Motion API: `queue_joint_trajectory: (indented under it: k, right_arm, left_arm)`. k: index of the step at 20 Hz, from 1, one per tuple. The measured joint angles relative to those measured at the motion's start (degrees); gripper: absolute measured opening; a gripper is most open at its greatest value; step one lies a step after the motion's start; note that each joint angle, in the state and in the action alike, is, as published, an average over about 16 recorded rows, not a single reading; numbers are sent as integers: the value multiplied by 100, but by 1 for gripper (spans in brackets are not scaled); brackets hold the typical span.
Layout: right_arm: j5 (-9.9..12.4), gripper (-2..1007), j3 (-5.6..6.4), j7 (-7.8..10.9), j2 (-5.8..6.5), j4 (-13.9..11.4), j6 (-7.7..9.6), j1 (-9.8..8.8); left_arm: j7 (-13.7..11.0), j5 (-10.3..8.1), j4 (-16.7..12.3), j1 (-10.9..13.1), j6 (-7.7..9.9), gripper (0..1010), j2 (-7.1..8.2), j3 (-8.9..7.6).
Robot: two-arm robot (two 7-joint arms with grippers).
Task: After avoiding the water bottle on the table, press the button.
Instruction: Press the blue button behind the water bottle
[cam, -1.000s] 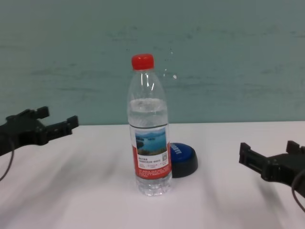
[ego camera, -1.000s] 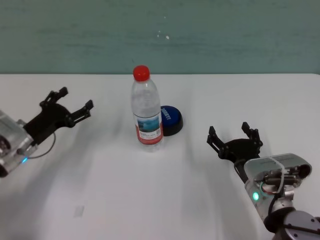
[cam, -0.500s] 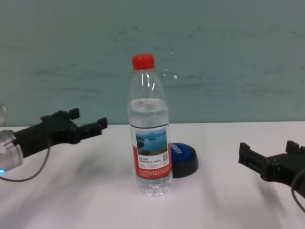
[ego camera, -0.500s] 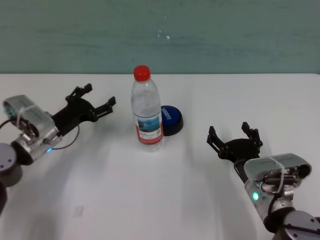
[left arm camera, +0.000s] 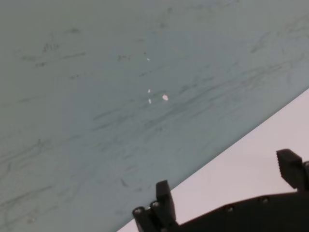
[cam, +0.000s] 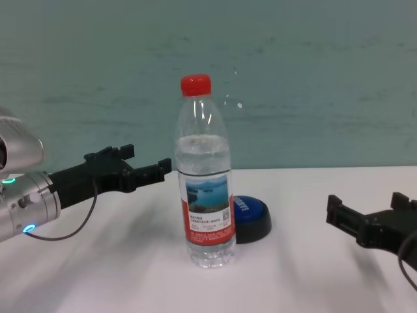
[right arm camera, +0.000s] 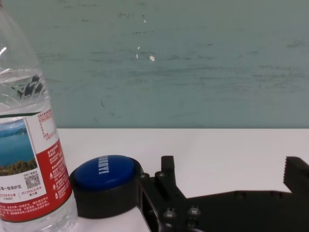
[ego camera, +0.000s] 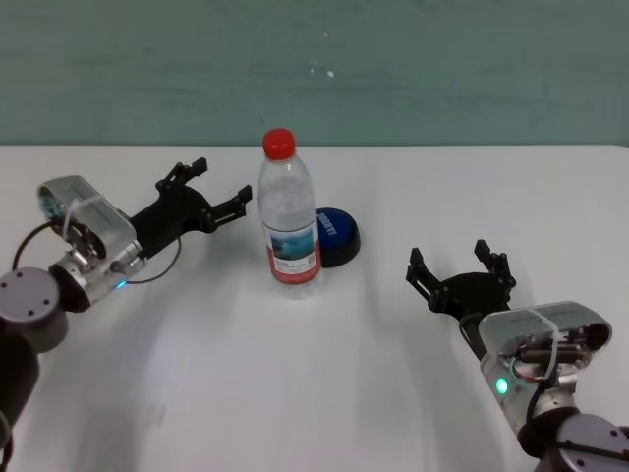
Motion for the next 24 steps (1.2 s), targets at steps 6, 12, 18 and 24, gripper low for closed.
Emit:
queue_joint_trajectory:
  k: [6,12,18,24]
  right_arm:
    - [0,1004,0,0,0,0,0,0]
    - [0,1004,0,0,0,0,0,0]
    - [0,1004,0,0,0,0,0,0]
    - [0,1004,0,0,0,0,0,0]
  left_arm:
    - [-36,51,361,-219,-118,1000,-126,41]
    - [-101,80,688,-403,-245,1000,-244,52]
    - [-166,115,953,-550,-353,1000,-342,54]
    - [-206,163,1152,-666,-424,1000,-415,58]
